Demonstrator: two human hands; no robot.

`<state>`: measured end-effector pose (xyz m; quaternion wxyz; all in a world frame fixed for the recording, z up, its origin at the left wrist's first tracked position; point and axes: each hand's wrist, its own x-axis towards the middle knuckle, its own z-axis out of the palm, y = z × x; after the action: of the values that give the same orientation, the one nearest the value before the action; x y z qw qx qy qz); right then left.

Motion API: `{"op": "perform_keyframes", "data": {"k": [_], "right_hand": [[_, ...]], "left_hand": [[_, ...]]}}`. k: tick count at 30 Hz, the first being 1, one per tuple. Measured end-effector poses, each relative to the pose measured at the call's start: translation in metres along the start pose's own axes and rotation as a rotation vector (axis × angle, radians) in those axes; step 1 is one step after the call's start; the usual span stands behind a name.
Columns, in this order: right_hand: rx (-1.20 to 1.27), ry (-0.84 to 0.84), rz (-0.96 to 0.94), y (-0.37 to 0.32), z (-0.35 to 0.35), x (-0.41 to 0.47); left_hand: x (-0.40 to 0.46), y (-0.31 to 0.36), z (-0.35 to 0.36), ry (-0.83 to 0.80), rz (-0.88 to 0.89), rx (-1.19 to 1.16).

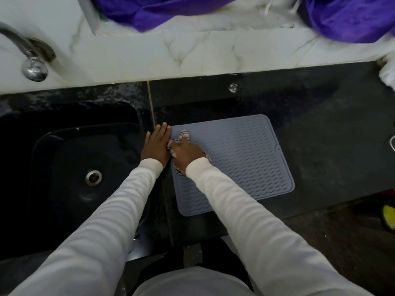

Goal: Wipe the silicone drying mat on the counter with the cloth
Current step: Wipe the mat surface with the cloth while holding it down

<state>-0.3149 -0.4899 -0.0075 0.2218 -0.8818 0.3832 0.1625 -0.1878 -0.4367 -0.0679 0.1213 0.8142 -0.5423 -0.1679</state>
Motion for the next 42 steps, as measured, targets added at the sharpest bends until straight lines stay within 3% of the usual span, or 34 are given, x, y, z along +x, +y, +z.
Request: {"op": "perform_keyframes", "data": {"k": [5,14,20,27,31,37,39,42], "right_hand": [[-0.126,-0.101,-0.15,0.013,0.002,-0.023],[-0.116,-0.028,-0.063,0.026,0.022,-0.067],[-0.025,-0.064,-0.135,0.017,0.038,-0.085],[0.255,0.244,-0.015,0.015,0.01,-0.067],[0.016,0.115,0.059,-0.005,0.031,-0.065],[-0.306,0.129,0.046,-0.017,0.052,-0.091],[-0.27,0.02,0.013,-0.013,0.067,-0.098],[-0.181,-0.002,-0.02,-0.006,0.068,-0.109]], "left_hand": [[-0.002,0.001,-0.004,-0.052,-0.005,0.099],[-0.005,0.004,-0.004,0.007,-0.009,0.112],[-0.006,0.008,-0.002,0.05,-0.034,0.023],[-0.007,0.012,0.006,0.053,-0.052,0.049],[-0.008,0.015,0.009,0.072,-0.074,0.093],[-0.009,0.02,0.01,0.092,-0.071,0.14],[-0.009,0.018,0.009,0.088,-0.069,0.132],[-0.009,0.018,0.011,0.097,-0.069,0.14]]}}
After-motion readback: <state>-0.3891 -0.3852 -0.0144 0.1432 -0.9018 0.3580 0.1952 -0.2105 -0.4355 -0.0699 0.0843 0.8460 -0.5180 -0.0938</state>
